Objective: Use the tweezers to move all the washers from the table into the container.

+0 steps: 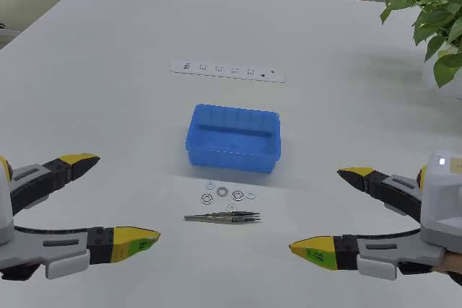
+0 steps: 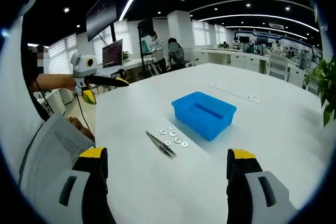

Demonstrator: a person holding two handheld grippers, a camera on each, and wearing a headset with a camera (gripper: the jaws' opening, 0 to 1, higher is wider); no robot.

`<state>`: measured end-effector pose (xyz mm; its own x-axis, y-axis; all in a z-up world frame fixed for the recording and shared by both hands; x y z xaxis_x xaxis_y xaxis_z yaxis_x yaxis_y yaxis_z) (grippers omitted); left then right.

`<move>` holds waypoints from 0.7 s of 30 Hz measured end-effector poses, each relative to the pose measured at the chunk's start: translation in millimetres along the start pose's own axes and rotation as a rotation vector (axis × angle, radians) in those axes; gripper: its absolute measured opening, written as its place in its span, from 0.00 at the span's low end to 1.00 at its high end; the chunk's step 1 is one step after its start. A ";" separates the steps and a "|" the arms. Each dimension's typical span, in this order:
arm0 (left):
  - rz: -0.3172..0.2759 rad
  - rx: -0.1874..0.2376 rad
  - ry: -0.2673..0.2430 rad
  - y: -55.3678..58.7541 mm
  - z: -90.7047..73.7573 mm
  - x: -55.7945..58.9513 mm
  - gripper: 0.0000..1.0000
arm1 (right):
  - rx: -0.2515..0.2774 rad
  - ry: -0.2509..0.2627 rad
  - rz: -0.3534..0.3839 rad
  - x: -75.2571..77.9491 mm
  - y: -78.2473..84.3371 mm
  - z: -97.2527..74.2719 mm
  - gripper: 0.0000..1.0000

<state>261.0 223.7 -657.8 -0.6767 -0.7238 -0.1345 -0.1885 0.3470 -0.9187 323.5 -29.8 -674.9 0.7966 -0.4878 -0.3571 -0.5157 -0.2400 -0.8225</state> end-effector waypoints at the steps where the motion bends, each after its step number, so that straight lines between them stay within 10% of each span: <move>1: 0.000 -0.001 0.002 -0.5 0.5 1.0 0.99 | 0.001 -0.001 -0.003 0.0 -0.1 0.0 0.94; 21: 0.062 0.009 0.000 2.1 7.3 -3.1 0.99 | -0.020 -0.003 -0.009 -1.3 3.9 0.1 0.94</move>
<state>267.9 222.3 -662.0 -0.6868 -0.7013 -0.1908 -0.1402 0.3855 -0.9120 320.5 -30.1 -677.7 0.8019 -0.4835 -0.3510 -0.5150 -0.2613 -0.8164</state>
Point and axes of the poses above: the centre of the closed fingertips' face, and the gripper's own axes: z roughly forward along the fingers, x roughly to its right, y roughly out of its underside, the point moved 4 cm from there along -z, roughly backward along the fingers, and after that the axes turned 15 degrees about z, right-handed, at the moved point
